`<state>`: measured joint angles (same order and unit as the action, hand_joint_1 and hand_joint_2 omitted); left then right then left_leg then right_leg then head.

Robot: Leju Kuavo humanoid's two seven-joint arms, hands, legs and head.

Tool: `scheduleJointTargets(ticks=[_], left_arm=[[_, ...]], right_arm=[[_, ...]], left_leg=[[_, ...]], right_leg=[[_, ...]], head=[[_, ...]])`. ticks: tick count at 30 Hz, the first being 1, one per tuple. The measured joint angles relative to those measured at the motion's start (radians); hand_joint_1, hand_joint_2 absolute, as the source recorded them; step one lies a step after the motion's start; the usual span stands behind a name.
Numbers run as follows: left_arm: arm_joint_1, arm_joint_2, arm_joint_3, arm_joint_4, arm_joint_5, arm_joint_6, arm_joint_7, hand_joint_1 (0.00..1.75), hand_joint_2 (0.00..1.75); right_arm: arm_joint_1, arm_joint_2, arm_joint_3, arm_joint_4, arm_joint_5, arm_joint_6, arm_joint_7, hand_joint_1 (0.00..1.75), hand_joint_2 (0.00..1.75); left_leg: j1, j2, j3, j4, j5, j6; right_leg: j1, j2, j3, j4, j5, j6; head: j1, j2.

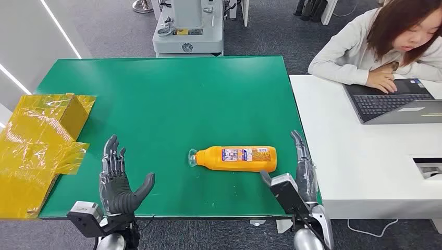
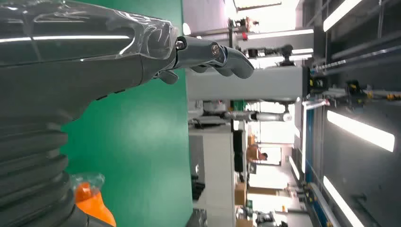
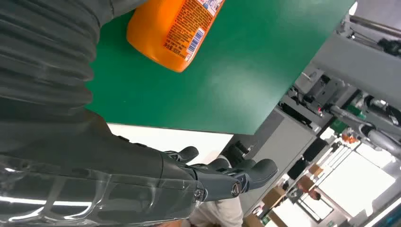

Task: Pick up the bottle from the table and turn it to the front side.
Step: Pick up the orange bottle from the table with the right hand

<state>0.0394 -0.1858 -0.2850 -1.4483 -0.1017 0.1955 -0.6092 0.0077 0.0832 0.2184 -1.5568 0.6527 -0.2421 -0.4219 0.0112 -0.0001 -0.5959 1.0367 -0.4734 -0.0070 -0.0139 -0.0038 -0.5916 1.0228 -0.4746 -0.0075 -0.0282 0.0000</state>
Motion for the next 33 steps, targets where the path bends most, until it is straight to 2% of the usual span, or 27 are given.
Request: scheduleJointTargets(ticks=[4, 9, 18, 33], left_arm=[[-0.027, -0.001, -0.012, 0.023, 0.000, -0.016, 0.001, 0.00, 1.75], [-0.088, 0.000, -0.043, 0.099, 0.015, -0.025, -0.026, 0.00, 1.75], [-0.158, 0.005, -0.084, 0.170, 0.020, -0.014, -0.043, 0.00, 1.75], [-0.254, 0.021, -0.126, 0.272, 0.046, -0.002, -0.060, 0.00, 1.75]], right_arm=[[-0.038, -0.014, 0.006, 0.044, 0.023, 0.034, 0.016, 0.00, 1.75], [-0.126, -0.063, 0.043, 0.153, 0.053, 0.105, 0.020, 0.00, 1.75], [-0.299, -0.123, 0.130, 0.384, 0.000, 0.203, -0.018, 0.00, 1.75], [-0.512, -0.152, 0.290, 0.652, -0.012, 0.282, -0.028, 0.00, 1.75]], left_leg=[[0.000, 0.000, 0.000, 0.000, 0.000, 0.000], [0.000, 0.000, 0.000, 0.000, 0.000, 0.000], [0.000, 0.000, 0.000, 0.000, 0.000, 0.000], [0.000, 0.000, 0.000, 0.000, 0.000, 0.000]], right_leg=[[0.000, 0.000, 0.000, 0.000, 0.000, 0.000], [0.000, 0.000, 0.000, 0.000, 0.000, 0.000], [0.000, 0.000, 0.000, 0.000, 0.000, 0.000], [0.000, 0.000, -0.001, 0.000, 0.001, 0.000]], head=[[0.000, 0.000], [0.000, 0.000], [0.000, 0.000], [0.000, 0.000]])
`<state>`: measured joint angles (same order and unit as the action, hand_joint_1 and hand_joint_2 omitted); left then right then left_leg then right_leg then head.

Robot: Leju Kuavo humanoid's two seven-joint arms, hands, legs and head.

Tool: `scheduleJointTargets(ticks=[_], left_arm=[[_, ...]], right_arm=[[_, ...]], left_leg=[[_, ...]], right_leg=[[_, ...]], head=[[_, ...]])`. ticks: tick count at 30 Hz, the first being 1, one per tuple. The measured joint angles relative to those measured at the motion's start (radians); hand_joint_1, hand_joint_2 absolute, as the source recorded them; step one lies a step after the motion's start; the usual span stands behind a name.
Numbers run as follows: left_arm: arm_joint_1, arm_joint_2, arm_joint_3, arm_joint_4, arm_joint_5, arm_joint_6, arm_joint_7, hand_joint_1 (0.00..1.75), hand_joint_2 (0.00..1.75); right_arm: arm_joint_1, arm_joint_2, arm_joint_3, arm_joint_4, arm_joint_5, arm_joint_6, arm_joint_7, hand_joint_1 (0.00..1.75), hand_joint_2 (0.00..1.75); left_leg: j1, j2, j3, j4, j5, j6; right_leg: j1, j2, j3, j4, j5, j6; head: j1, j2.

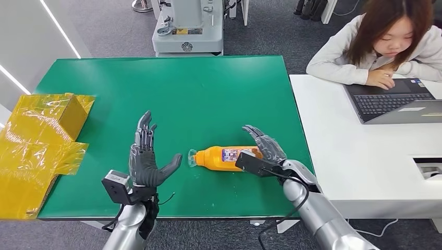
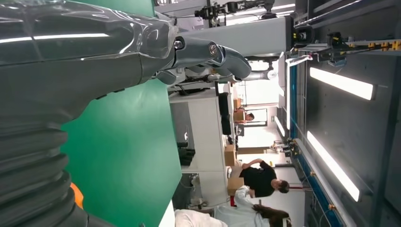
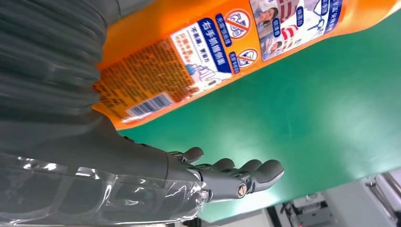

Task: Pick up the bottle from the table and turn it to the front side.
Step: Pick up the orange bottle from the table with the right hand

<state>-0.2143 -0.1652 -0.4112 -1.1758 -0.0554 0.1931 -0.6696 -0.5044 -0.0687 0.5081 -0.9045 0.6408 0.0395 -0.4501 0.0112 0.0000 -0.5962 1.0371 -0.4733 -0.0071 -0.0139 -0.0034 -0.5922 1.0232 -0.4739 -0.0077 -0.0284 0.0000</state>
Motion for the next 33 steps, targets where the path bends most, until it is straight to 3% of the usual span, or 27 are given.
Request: scheduleJointTargets(ticks=[7, 14, 16, 19, 21, 27, 31, 33], left_arm=[[-0.022, 0.000, -0.016, 0.023, 0.016, -0.001, 0.000, 0.00, 1.75], [-0.050, 0.001, -0.032, 0.043, 0.042, 0.007, 0.020, 0.00, 1.75], [-0.051, 0.003, -0.034, 0.045, 0.045, 0.008, 0.021, 0.00, 1.75], [-0.050, 0.007, -0.035, 0.047, 0.046, 0.008, 0.025, 0.00, 1.75], [-0.050, 0.009, -0.035, 0.047, 0.046, 0.008, 0.030, 0.00, 1.75], [-0.043, 0.010, -0.035, 0.041, 0.043, 0.035, 0.052, 0.00, 1.75], [-0.018, 0.010, -0.034, 0.021, 0.031, 0.048, 0.062, 0.00, 1.75], [-0.008, 0.011, -0.034, 0.012, 0.028, 0.049, 0.063, 0.00, 1.75]], right_arm=[[-0.059, 0.000, 0.054, 0.090, -0.014, 0.036, 0.025, 0.00, 1.75], [-0.123, -0.021, 0.101, 0.164, -0.054, 0.149, 0.087, 0.01, 1.75], [-0.135, -0.034, 0.113, 0.178, -0.066, 0.169, 0.086, 0.34, 1.75], [-0.147, -0.055, 0.130, 0.191, -0.078, 0.195, 0.089, 1.09, 1.75], [-0.158, -0.069, 0.144, 0.198, -0.084, 0.218, 0.096, 1.34, 1.75], [-0.213, -0.093, 0.195, 0.235, -0.099, 0.321, 0.108, 1.27, 1.75], [-0.250, -0.101, 0.235, 0.270, -0.109, 0.364, 0.109, 1.10, 1.75], [-0.263, -0.102, 0.251, 0.285, -0.111, 0.371, 0.109, 1.25, 1.75]], left_leg=[[0.000, 0.000, 0.000, 0.000, 0.000, 0.000], [0.000, 0.001, 0.005, 0.000, 0.000, 0.000], [0.000, 0.000, 0.006, 0.000, 0.000, 0.000], [0.000, 0.000, 0.008, 0.000, 0.000, 0.000], [0.000, 0.001, 0.009, 0.000, 0.000, 0.001], [0.000, 0.001, 0.012, 0.000, 0.000, 0.001], [0.000, 0.001, 0.013, 0.000, 0.000, 0.001], [0.000, 0.001, 0.013, 0.000, 0.000, 0.001]], right_leg=[[0.000, 0.000, 0.000, 0.000, 0.000, 0.000], [0.000, 0.002, 0.004, -0.001, 0.000, 0.000], [0.000, 0.001, 0.006, -0.001, 0.000, 0.000], [0.000, 0.001, 0.008, -0.001, 0.000, 0.000], [0.000, 0.001, 0.009, -0.001, 0.000, 0.000], [0.000, 0.002, 0.013, -0.002, 0.000, 0.001], [0.000, 0.001, 0.013, -0.002, 0.000, 0.001], [0.000, 0.001, 0.013, -0.002, 0.000, 0.001]], head=[[0.000, 0.000], [0.000, 0.000], [0.000, 0.000], [0.000, 0.000], [0.000, 0.000], [0.000, 0.000], [0.000, 0.000], [0.000, 0.000]])
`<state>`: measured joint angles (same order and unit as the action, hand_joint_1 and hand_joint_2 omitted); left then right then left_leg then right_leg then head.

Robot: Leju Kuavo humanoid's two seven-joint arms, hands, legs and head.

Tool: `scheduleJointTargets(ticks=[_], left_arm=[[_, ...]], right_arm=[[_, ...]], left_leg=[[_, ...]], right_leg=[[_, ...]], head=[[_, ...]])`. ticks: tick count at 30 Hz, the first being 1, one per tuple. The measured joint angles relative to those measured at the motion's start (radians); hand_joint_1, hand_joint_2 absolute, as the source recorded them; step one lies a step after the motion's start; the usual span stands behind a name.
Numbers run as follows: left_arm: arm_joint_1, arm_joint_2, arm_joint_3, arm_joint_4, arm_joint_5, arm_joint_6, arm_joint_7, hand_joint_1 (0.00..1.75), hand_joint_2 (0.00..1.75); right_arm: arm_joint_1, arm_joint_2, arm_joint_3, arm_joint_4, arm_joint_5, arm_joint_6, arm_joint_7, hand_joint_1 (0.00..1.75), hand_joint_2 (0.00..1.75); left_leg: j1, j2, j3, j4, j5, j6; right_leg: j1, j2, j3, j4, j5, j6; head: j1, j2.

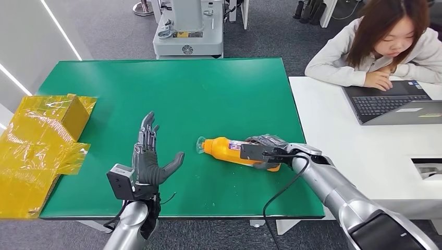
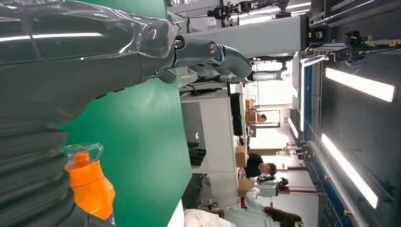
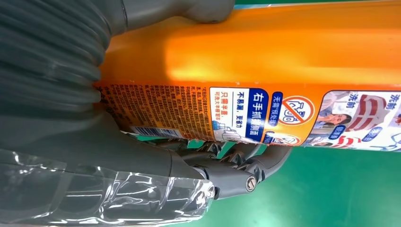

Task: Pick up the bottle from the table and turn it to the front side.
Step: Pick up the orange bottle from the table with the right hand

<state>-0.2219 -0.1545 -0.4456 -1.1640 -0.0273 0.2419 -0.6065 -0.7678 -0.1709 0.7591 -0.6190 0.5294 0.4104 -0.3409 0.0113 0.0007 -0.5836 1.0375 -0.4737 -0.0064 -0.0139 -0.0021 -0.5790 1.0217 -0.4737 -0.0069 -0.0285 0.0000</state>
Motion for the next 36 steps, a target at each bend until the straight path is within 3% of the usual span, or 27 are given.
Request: scheduleJointTargets(ticks=[3, 4, 10, 15, 22, 29, 36], left_arm=[[0.008, 0.002, 0.000, -0.011, 0.000, 0.000, 0.004, 0.00, 1.75], [0.009, 0.002, 0.000, -0.015, -0.001, 0.000, 0.005, 0.00, 1.75], [0.029, 0.005, 0.008, -0.042, -0.011, 0.000, 0.005, 0.00, 1.75], [0.061, 0.006, 0.023, -0.072, -0.028, 0.008, 0.004, 0.00, 1.75], [0.086, 0.015, 0.062, -0.089, -0.041, 0.015, -0.012, 0.00, 1.75], [0.086, 0.025, 0.098, -0.090, -0.040, 0.016, -0.012, 0.00, 1.75], [0.058, 0.039, 0.130, -0.079, -0.022, -0.095, 0.021, 0.00, 1.75]], right_arm=[[-0.013, 0.000, 0.016, 0.016, -0.003, -0.001, 0.001, 1.69, 1.75], [-0.016, 0.001, 0.019, 0.021, -0.004, -0.006, 0.000, 1.75, 1.75], [-0.016, 0.002, 0.029, 0.040, -0.052, -0.100, -0.035, 1.75, 1.75], [0.030, 0.002, 0.006, 0.018, -0.169, -0.200, -0.124, 1.75, 1.75], [0.237, 0.007, -0.126, -0.195, -0.317, -0.357, -0.200, 1.75, 1.75], [0.440, 0.029, -0.268, -0.466, -0.340, -0.462, -0.225, 1.75, 1.75], [0.529, 0.043, -0.340, -0.606, -0.318, -0.512, -0.267, 1.75, 1.75]], left_leg=[[0.000, 0.000, 0.000, 0.000, 0.000, 0.000], [0.000, 0.000, 0.000, 0.000, 0.000, 0.000], [0.000, 0.000, 0.000, 0.000, 0.000, 0.000], [0.000, 0.000, -0.001, 0.000, 0.000, 0.000], [0.000, -0.002, -0.005, -0.001, -0.001, 0.000], [0.000, -0.003, -0.009, -0.001, -0.001, -0.001], [0.000, -0.002, -0.010, -0.001, -0.001, -0.001]], right_leg=[[0.000, 0.000, 0.000, 0.000, 0.000, 0.000], [0.000, 0.000, 0.000, 0.000, 0.000, 0.000], [0.000, -0.001, 0.000, 0.000, 0.000, 0.000], [0.000, -0.001, 0.000, 0.000, 0.000, 0.000], [0.000, -0.002, -0.005, 0.000, -0.001, 0.000], [0.000, -0.002, -0.009, 0.001, -0.002, -0.001], [0.000, -0.002, -0.010, 0.001, -0.002, -0.001]], head=[[0.000, 0.000], [0.000, 0.000], [0.000, 0.000], [0.000, 0.000], [0.000, 0.000], [0.000, 0.000], [0.000, 0.000]])
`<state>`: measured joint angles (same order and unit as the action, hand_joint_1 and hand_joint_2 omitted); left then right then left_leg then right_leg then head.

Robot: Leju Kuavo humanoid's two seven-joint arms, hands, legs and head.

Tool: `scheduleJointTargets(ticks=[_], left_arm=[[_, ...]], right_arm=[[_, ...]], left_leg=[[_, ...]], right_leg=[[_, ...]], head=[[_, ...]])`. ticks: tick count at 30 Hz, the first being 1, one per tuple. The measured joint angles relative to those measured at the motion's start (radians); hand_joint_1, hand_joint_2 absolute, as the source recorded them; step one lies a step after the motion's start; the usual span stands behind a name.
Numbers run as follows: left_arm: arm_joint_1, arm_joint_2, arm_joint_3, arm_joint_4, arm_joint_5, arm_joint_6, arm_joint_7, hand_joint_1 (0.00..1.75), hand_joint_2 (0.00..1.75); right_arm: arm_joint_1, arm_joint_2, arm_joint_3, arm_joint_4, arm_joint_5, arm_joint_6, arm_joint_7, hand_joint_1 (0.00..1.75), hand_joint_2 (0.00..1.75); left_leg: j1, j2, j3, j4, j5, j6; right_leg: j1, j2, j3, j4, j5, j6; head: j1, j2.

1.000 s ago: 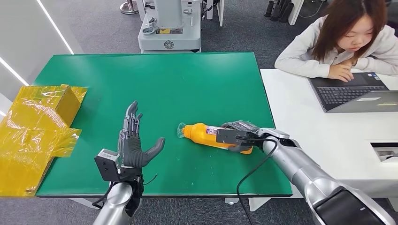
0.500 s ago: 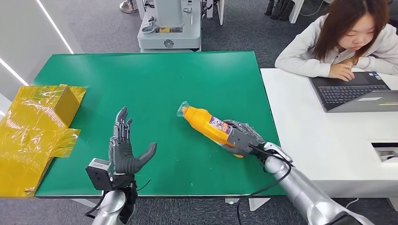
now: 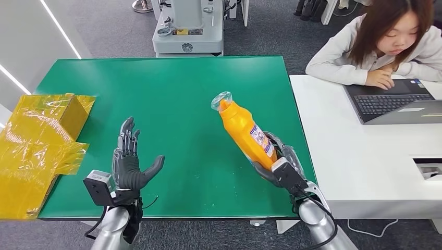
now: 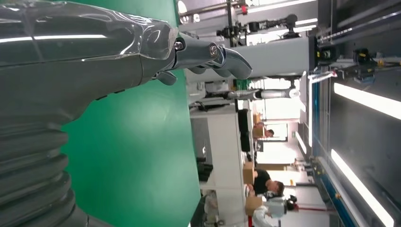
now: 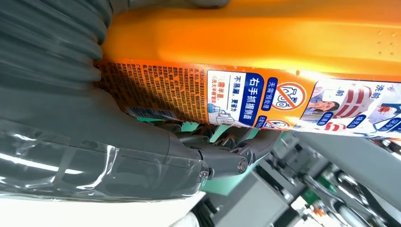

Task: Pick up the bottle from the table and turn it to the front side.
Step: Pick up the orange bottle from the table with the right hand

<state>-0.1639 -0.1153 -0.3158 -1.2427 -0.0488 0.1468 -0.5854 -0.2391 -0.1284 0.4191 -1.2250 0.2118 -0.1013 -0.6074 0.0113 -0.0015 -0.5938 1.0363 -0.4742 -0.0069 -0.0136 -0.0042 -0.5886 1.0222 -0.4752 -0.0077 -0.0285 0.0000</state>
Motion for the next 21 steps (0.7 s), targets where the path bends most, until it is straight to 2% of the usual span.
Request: scheduleJointTargets(ticks=[5, 14, 21], left_arm=[[-0.057, 0.005, 0.003, 0.032, 0.007, -0.101, 0.031, 0.00, 1.75], [-0.203, 0.014, 0.003, 0.138, 0.109, -0.319, 0.104, 0.00, 1.75], [-0.275, 0.023, 0.002, 0.194, 0.190, -0.386, 0.137, 0.00, 1.75]], right_arm=[[-0.022, 0.033, -0.006, -0.013, 0.028, -0.002, -0.028, 1.75, 1.75], [-0.172, 0.128, 0.047, 0.023, 0.093, 0.011, -0.013, 1.74, 1.75], [-0.267, 0.190, 0.122, 0.063, 0.120, 0.020, 0.013, 1.68, 1.75]], left_leg=[[0.000, 0.000, 0.000, 0.000, 0.001, 0.000], [0.000, 0.000, 0.000, 0.000, 0.001, -0.001], [0.000, 0.001, -0.001, 0.000, 0.001, -0.001]], right_leg=[[0.000, 0.000, 0.000, 0.001, 0.000, 0.000], [0.000, 0.001, -0.001, 0.002, 0.001, -0.001], [0.000, 0.001, -0.002, 0.002, 0.001, -0.001]], head=[[0.000, 0.000], [0.000, 0.000], [0.000, 0.000]])
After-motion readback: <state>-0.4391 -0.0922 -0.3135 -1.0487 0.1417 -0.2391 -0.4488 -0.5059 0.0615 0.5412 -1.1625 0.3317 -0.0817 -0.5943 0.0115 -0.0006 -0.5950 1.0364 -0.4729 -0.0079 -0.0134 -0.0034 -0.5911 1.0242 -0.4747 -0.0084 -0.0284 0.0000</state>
